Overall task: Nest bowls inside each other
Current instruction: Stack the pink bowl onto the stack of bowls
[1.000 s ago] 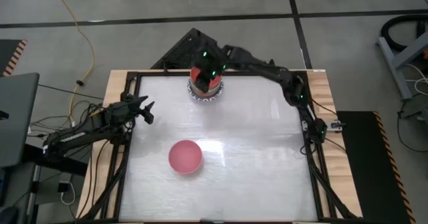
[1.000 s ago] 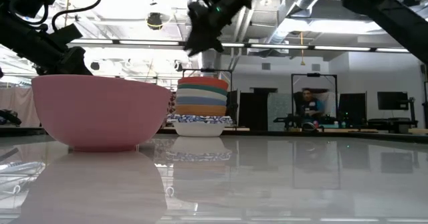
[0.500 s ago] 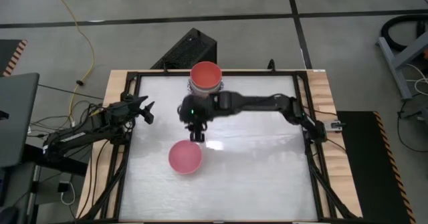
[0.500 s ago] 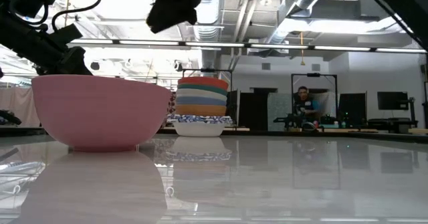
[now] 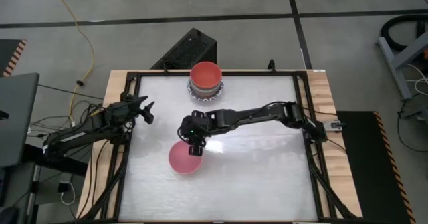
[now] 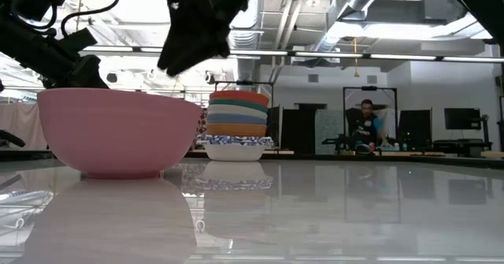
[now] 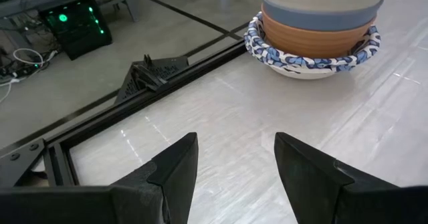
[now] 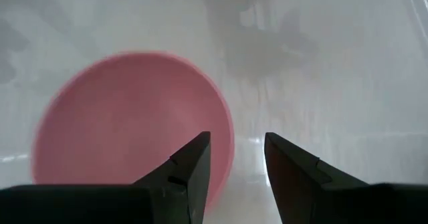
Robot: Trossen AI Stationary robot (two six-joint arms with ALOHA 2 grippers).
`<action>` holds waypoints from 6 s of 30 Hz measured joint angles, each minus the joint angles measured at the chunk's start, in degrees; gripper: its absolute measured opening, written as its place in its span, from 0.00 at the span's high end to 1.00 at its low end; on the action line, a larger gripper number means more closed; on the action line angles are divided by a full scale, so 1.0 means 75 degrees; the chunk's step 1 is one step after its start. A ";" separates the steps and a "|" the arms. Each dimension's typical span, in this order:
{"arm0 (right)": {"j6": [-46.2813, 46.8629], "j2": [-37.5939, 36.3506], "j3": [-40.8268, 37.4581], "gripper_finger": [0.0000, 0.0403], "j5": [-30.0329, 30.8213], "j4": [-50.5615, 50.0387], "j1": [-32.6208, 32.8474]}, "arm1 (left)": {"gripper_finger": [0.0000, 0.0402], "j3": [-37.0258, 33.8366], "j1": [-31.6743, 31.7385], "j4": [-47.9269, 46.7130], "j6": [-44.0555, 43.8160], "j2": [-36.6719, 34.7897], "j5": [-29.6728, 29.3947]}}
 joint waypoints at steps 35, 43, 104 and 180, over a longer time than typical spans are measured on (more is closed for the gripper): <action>0.0753 0.0009 -0.1940 0.60 0.0172 0.2478 -0.0281 | 0.53 0.0000 -0.0001 0.0001 0.0000 0.0003 0.0000; 0.0671 0.0006 -0.1940 0.60 0.0169 0.2455 -0.0194 | 0.53 0.0000 -0.0001 0.0001 0.0001 0.0003 0.0000; 0.1377 0.0002 -0.2316 0.92 -0.0332 0.2004 -0.0060 | 0.53 0.0000 0.0000 0.0001 0.0003 0.0000 0.0000; -0.1412 -0.0131 0.2499 0.97 -0.1647 -0.1583 -0.4093 | 0.53 0.0000 0.0000 0.0001 0.0000 0.0000 0.0000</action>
